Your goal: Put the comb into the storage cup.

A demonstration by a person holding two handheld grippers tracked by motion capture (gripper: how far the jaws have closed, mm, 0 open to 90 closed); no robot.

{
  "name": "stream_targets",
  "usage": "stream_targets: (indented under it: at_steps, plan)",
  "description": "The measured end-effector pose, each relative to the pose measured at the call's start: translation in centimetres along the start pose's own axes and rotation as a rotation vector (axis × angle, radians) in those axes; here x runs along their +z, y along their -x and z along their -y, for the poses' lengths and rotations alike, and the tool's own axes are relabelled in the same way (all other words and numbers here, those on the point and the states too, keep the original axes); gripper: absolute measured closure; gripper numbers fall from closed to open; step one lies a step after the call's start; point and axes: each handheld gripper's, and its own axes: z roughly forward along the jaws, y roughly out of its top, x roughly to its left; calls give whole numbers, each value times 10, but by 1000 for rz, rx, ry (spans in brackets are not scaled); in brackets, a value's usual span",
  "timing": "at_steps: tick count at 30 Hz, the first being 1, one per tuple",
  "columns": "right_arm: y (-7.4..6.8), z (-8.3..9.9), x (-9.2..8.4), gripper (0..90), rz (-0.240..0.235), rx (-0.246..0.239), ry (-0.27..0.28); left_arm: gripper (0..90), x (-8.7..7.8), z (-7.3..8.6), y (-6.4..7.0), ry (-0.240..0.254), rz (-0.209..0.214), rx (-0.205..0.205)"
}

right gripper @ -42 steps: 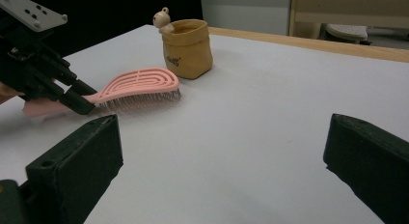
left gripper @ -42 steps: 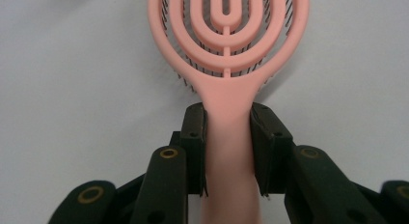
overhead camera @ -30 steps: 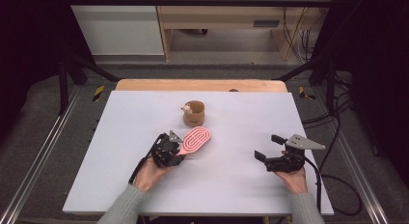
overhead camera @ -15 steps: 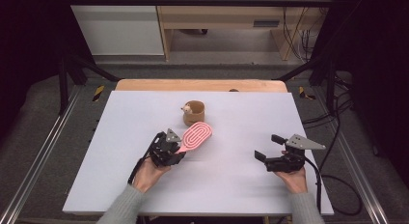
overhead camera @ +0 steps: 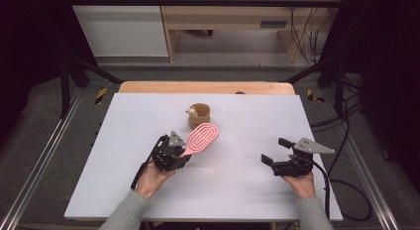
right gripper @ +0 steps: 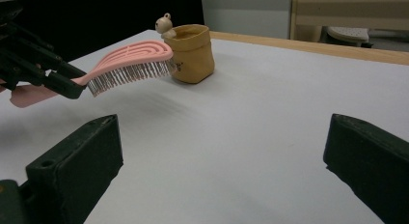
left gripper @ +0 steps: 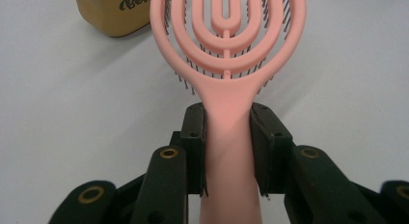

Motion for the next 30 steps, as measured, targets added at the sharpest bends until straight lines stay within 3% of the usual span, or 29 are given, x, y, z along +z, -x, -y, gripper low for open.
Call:
stream_targets:
  at_steps: [21,30]
  plan:
    - [-9,-8,2,8,-14,7,21,695,-16,-3,15,124,-37,27]
    - [-17,-12,5,11,-28,8,19,695,-19,-3,19,147,-54,25]
